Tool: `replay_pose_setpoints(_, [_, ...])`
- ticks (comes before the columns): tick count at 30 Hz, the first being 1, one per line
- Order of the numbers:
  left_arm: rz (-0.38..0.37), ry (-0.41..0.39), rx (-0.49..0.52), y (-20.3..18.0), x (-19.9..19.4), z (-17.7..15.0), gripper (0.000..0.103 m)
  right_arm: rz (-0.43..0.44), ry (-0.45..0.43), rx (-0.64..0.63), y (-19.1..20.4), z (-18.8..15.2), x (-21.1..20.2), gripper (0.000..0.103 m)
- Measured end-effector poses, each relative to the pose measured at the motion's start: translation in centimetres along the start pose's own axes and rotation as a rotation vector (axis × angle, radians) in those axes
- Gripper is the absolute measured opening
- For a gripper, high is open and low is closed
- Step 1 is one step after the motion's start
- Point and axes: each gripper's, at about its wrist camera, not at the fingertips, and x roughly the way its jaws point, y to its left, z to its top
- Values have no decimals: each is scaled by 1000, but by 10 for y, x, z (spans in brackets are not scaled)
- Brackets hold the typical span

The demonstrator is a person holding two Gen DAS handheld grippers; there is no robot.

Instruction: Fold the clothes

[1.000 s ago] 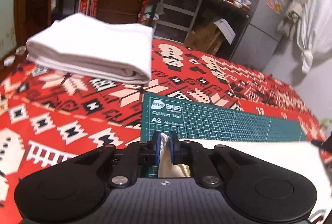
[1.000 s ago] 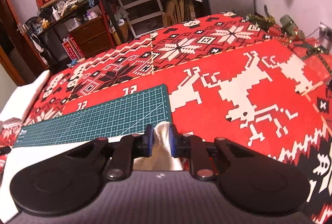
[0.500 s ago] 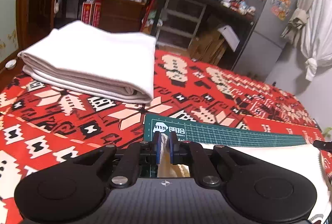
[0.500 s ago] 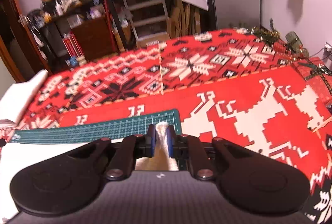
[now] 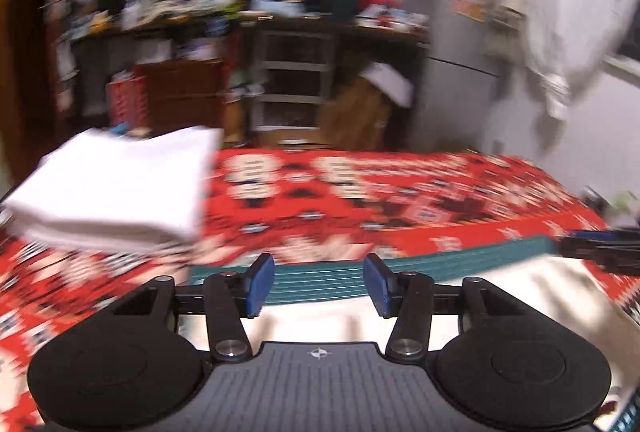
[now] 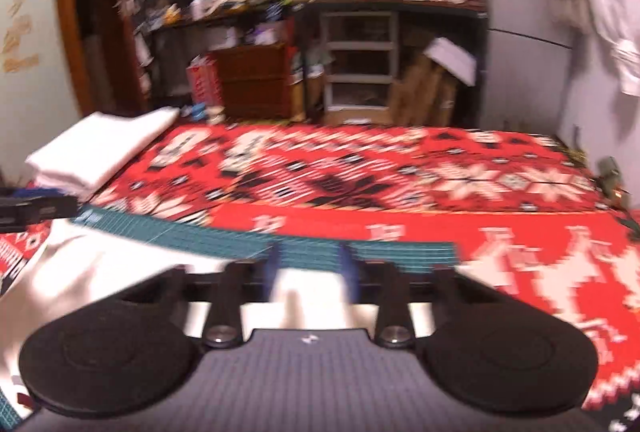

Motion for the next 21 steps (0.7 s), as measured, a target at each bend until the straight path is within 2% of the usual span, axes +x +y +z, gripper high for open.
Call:
replay_pose_setpoints(1, [-18,13,15,-9,7,0,28,8,10,-9,10,0,6,9])
replay_pose_setpoints(2, [-31,31,12,-16,15,-1,17,16,21,-17,19,0,12,9])
replay_pose_setpoints(3, [-42,51,5,-22,22,-2,14,21,31,-17,26,-1,18,9])
replay_pose_setpoints(6, [-65,100,-5,-30,37,-10,12,5,45,-1,27,-7,24,9])
replay_pose_setpoints(9, [-40,126,5,-27,38,-23,13,-31,47,17,14,-15,23,9])
replay_pose_setpoints(14, [3,90,-34,0,19,-38,12,-90,49,47,-6,-28,23,6])
replay_pose_setpoints(17, [31,80,-67,16,7,-42,6,-108,33,111,-29,-30,15,0])
replay_pose_setpoints(20, [55,78,-92,24,-1,-43,5,-121,17,153,-41,-28,5,0])
replay_pose_setpoints(21, [53,72,-96,22,-4,-41,5,-115,8,157,-39,-26,1,8])
